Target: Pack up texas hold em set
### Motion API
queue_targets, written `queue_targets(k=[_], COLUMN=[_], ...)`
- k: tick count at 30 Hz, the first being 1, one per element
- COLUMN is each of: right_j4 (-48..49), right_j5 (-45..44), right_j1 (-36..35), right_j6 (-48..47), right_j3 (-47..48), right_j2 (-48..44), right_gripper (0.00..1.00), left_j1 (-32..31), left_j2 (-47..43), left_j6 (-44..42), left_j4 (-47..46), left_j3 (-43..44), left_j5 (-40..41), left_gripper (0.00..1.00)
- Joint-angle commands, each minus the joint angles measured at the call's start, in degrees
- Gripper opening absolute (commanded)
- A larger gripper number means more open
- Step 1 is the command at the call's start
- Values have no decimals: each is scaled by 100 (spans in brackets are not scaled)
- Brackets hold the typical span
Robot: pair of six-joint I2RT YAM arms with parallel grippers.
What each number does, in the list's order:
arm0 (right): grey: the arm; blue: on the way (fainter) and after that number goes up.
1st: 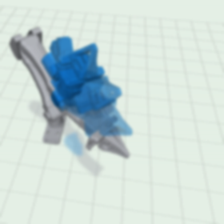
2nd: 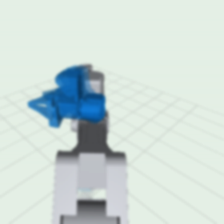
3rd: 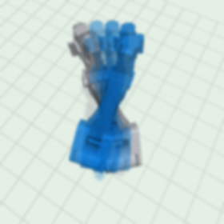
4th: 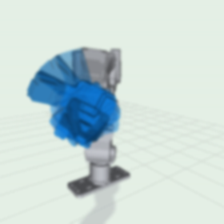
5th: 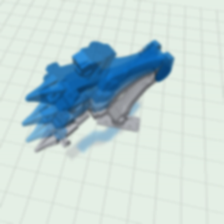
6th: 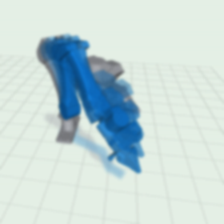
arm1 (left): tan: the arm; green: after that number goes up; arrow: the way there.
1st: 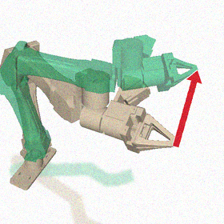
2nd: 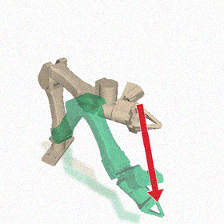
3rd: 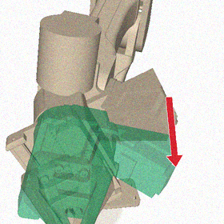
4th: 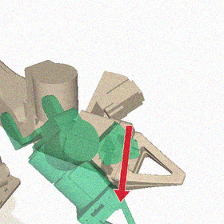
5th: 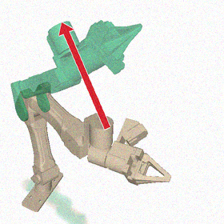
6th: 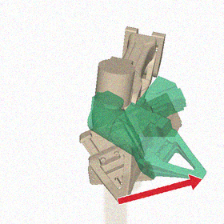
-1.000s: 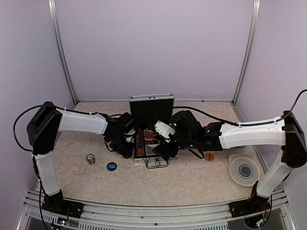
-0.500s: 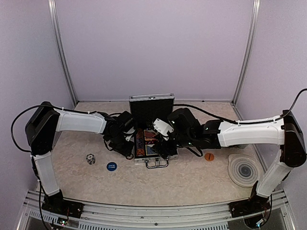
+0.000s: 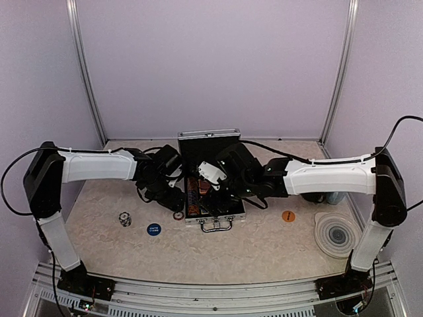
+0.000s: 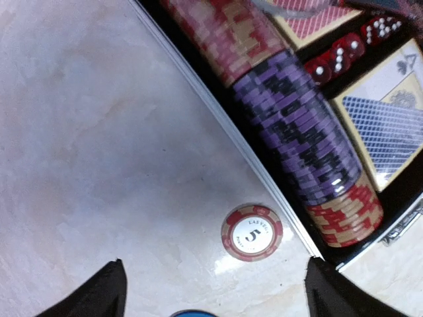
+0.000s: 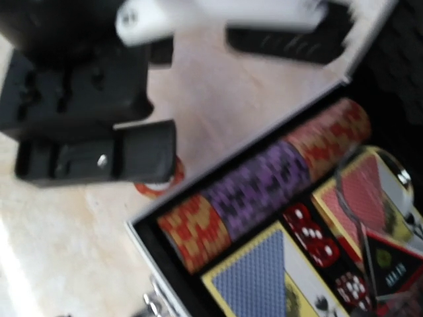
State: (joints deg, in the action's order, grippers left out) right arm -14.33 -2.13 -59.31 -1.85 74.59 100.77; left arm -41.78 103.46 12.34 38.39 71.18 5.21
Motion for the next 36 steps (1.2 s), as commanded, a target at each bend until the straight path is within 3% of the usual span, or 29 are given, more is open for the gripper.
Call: queue_targets(k=[1,11,21,36], right_j4=[-598,-2071,-2965,-2595], right_j5=[204,204,690,1261], right_j1=[-136,-485,-503,-353], right_j6=[-162,-691,-945,-369], right_j3=[728,3065,5214,5268], right_j2=[601,2345,3888,4444], right_gripper=[91,88,86,87], left_j1=[279,1615,2178,2301], left_j2=[-831,-2089,-2728,-2864], left_j6=[146,527,584,611], left_j4=[-77,-973,-1492,-1676], left_j3=[-61,-1102,-1675,-1830], left_j5=[182,-59,-166,-211], left_gripper=[99,99,99,99])
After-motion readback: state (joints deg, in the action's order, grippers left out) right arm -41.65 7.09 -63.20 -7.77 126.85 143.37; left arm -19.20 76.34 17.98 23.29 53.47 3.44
